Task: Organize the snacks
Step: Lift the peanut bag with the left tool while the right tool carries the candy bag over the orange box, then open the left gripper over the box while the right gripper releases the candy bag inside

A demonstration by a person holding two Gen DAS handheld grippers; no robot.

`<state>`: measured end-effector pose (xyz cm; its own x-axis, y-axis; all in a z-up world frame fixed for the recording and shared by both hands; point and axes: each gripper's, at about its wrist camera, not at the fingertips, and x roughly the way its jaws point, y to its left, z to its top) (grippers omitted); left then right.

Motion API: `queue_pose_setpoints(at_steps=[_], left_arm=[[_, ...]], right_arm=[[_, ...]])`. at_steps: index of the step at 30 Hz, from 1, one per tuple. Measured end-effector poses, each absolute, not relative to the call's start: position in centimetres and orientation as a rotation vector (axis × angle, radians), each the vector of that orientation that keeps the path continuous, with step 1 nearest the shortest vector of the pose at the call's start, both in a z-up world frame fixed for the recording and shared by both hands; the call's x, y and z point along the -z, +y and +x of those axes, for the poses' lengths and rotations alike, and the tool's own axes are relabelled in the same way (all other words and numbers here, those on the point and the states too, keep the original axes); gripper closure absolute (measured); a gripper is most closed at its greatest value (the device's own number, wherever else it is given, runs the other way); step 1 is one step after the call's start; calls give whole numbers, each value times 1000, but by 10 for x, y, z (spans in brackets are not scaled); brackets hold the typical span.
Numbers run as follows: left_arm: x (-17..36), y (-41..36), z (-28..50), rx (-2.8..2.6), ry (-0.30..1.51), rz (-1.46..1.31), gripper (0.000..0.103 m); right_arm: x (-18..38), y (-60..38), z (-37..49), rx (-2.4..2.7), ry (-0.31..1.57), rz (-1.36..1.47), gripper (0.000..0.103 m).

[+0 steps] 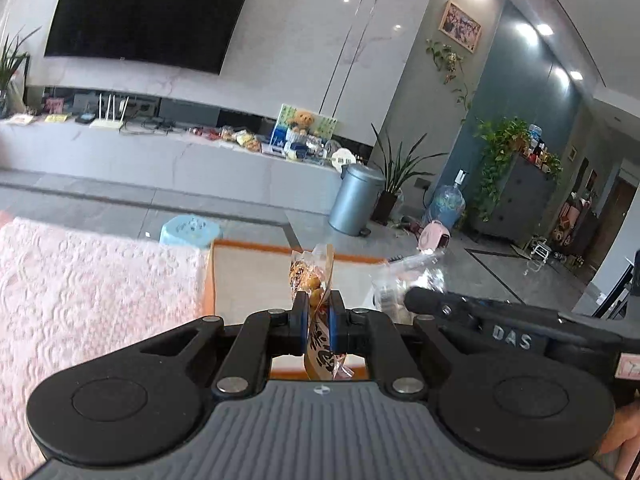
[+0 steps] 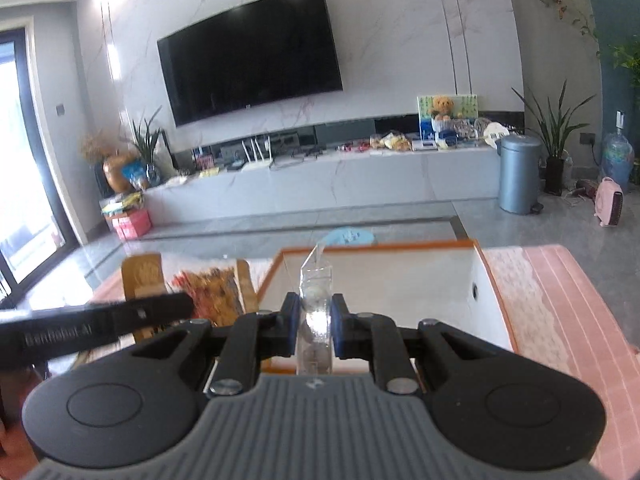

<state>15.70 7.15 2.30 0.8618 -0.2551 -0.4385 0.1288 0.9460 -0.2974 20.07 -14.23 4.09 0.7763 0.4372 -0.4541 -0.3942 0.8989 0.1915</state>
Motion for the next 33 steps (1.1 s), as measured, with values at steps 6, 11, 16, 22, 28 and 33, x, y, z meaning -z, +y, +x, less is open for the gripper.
queue_pose_setpoints(at_steps=[6,11,16,22,28,33], left_arm=[[-18,61,185,176,476,-179,94],[5,59,207,153,535,-156,94],[29,66,226,139,620,-131,94],[44,65,238,128,693,-77,94],[53,62,246,123,762,-29,99],[56,63,246,99,789,-11,98]], right_arm=[[-38,-121,250,-420,500,99,90],[-15,-102,290,-393,557,96,90],[22,-85,318,-394,670,84,90],[60,-74,342,-395,814,73,90],[79,-73,352,-382,892,83,90],[86,-64,355,-376,924,51,89]])
